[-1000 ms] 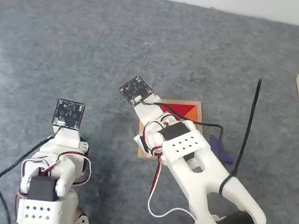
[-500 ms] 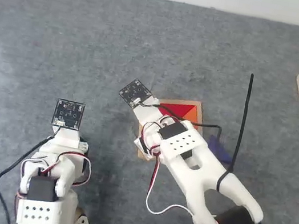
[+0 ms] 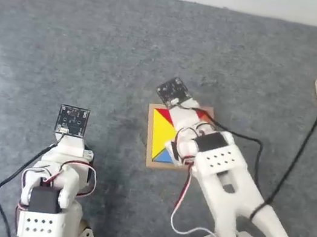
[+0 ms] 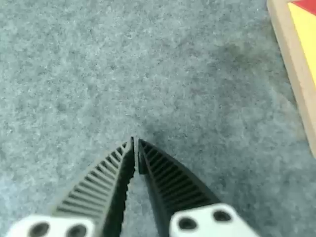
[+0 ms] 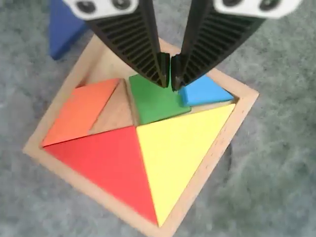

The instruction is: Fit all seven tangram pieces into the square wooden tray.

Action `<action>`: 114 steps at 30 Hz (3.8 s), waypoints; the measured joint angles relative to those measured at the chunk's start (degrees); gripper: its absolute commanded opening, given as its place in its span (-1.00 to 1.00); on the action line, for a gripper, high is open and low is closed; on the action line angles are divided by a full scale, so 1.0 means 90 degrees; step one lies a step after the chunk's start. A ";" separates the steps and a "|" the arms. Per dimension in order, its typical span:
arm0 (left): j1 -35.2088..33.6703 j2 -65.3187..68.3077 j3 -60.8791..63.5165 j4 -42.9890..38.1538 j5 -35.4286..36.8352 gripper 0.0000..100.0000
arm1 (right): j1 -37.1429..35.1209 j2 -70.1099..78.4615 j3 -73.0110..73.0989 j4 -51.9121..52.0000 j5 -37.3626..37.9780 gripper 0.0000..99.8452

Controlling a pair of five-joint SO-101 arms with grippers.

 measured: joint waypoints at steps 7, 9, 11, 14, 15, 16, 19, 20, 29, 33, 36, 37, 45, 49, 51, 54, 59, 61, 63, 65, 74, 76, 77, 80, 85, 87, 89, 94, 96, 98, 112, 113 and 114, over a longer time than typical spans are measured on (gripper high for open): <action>0.0000 0.0000 0.0000 0.0000 0.0000 -0.98 | -0.0029 0.0947 0.0010 -0.0176 0.0000 -0.99; 0.0000 0.0000 0.0000 0.0000 0.0000 -0.98 | -0.0049 0.1084 0.0000 -0.0225 0.0000 -0.99; 0.0000 0.0000 0.0000 0.0000 0.0000 -0.98 | -0.0049 0.1114 -0.0010 -0.0244 0.0000 -0.99; 0.0000 0.0000 0.0000 0.0000 0.0000 -0.98 | -0.0049 0.1114 -0.0010 -0.0244 0.0000 -0.99; 0.0000 0.0000 0.0000 0.0000 0.0000 -0.98 | -0.0049 0.1123 -0.0029 -0.0244 0.0000 -0.99; 0.0000 0.0000 0.0000 0.0000 0.0000 -0.98 | -0.0059 0.1123 -0.0068 -0.0244 0.0000 -0.99; 0.0000 0.0000 0.0000 0.0000 0.0000 -0.98 | -0.0117 0.1123 -0.0156 -0.0244 0.0000 -0.99; 0.0000 0.0000 0.0000 0.0000 0.0000 -0.98 | -0.0127 0.1123 -0.0225 -0.0244 0.0000 -0.99; 0.0000 0.0000 0.0000 0.0000 0.0000 -0.98 | -0.0068 0.1104 -0.0567 -0.0234 0.0010 -0.99; 0.0000 0.0000 0.0000 0.0000 0.0000 -0.98 | 0.0459 0.0449 -0.0567 0.0137 0.0010 -0.98; 0.0000 0.0000 0.0000 0.0000 0.0000 -0.98 | 0.1153 -0.0039 -0.0567 0.0615 0.0010 -0.98; 0.0000 0.0000 0.0000 0.0000 0.0000 -0.98 | 0.1397 -0.0078 -0.0567 0.0781 0.0010 -0.98; 0.0000 0.0000 0.0000 0.0000 0.0000 -0.98 | 0.1973 0.0410 -0.0567 0.1690 0.0527 -0.69; 0.0000 0.0000 0.0000 0.0000 0.0000 -0.98 | 0.2042 0.0479 -0.0567 0.1758 0.0410 -0.70; 0.0000 0.0000 0.0000 0.0000 0.0000 -0.98 | 0.2012 0.0537 -0.0567 0.1758 0.0391 -0.70; 0.0000 0.0000 0.0000 0.0000 0.0000 -0.98 | 0.2139 0.0567 -0.0567 0.1778 0.0459 -0.70; 0.0000 0.0000 0.0000 0.0000 0.0000 -0.98 | 0.2491 0.0567 -0.0567 0.1778 0.0967 -0.70; 0.0000 0.0000 0.0000 0.0000 0.0000 -0.98 | 0.2530 0.0567 -0.0557 0.1748 0.1065 -0.67; 0.0000 0.0000 0.0000 0.0000 0.0000 -0.98 | 0.2491 0.0567 -0.0420 0.1641 0.1143 -0.58; 0.0000 0.0000 0.0000 0.0000 0.0000 -0.98 | 0.2540 0.0567 -0.0283 0.1465 0.1201 -0.51; 0.0000 0.0000 0.0000 0.0000 0.0000 -0.98 | 0.2530 0.0586 -0.0078 0.0947 0.1309 -0.50; 0.0000 0.0000 0.0000 0.0000 0.0000 -0.98 | 0.2520 0.0733 -0.0078 0.0830 0.1338 -0.50; 0.0000 0.0000 0.0000 0.0000 0.0000 -0.98 | 0.2520 0.0869 -0.0078 0.0811 0.1416 -0.50; 0.0000 0.0000 0.0000 0.0000 0.0000 -0.98 | 0.2530 0.1397 -0.0176 0.0781 0.1553 -0.50; 0.0000 0.0000 0.0000 0.0000 0.0000 -0.98 | 0.2559 0.2022 -0.0596 0.0742 0.1582 -0.50; 0.0000 0.0000 0.0000 0.0000 0.0000 -0.98 | 0.2559 0.2159 -0.0703 0.0742 0.1592 -0.50; 0.0000 0.0000 0.0000 0.0000 0.0000 -0.98 | 0.2559 0.2305 -0.0811 0.0742 0.1592 -0.50; 0.0000 0.0000 0.0000 0.0000 0.0000 -0.98 | 0.2745 0.2667 -0.1201 0.0752 0.1465 -0.78; 0.0000 0.0000 0.0000 0.0000 0.0000 -0.98 | 0.2960 0.2774 -0.1397 0.0752 0.1348 -0.92; 0.0000 0.0000 0.0000 0.0000 0.0000 -0.98 | 0.3223 0.2891 -0.1612 0.0752 0.1162 -0.99; 0.0000 0.0000 0.0000 0.0000 0.0000 -0.98 | 0.3946 0.3233 -0.2989 0.1348 0.0567 -0.56; 0.0000 0.0000 0.0000 0.0000 0.0000 -0.98 | 0.3888 0.3233 -0.3009 0.1436 0.0557 -0.58; 0.0000 0.0000 0.0000 0.0000 0.0000 -0.98 | 0.3790 0.3233 -0.3018 0.1504 0.0557 -0.60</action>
